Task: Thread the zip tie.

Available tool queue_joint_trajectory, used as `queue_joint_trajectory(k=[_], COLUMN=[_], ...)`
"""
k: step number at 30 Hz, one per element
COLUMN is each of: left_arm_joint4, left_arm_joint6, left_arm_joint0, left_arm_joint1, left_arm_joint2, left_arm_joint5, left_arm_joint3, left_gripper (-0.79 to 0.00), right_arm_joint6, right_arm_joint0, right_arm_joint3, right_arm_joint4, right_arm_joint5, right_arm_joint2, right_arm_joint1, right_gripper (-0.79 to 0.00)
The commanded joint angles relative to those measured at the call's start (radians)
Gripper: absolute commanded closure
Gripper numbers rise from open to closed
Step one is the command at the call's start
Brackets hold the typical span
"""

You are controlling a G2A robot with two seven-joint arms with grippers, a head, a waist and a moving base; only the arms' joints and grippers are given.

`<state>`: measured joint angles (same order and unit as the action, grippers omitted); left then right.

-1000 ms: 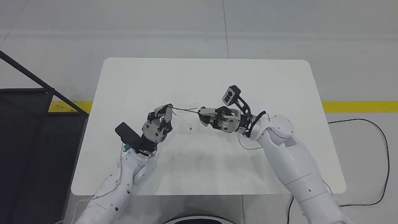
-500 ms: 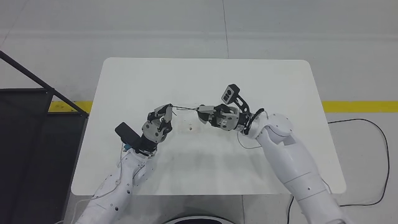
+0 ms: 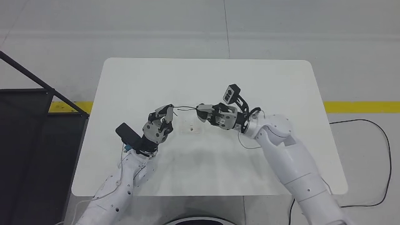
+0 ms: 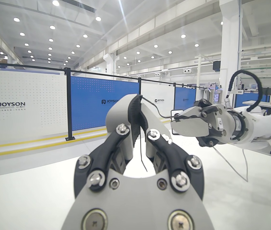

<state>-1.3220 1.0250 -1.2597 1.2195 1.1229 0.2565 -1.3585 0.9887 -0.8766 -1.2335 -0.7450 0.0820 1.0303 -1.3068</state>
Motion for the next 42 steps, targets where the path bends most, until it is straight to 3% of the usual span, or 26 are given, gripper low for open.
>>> queue_joint_trajectory(k=[1,42], left_arm_joint4=[0.0,0.0], left_arm_joint6=[0.0,0.0], left_arm_joint0=[0.0,0.0], left_arm_joint1=[0.0,0.0], left_arm_joint2=[0.0,0.0], left_arm_joint5=[0.0,0.0], left_arm_joint3=[0.0,0.0], left_gripper=[0.0,0.0], right_arm_joint6=[-0.004,0.091], right_arm_joint0=[0.0,-0.017], right_arm_joint3=[-0.001,-0.019], right_arm_joint4=[0.0,-0.067], right_arm_joint5=[0.004,-0.068], right_arm_joint2=[0.0,0.01], right_arm_joint1=[0.0,-0.014], right_gripper=[0.0,0.0])
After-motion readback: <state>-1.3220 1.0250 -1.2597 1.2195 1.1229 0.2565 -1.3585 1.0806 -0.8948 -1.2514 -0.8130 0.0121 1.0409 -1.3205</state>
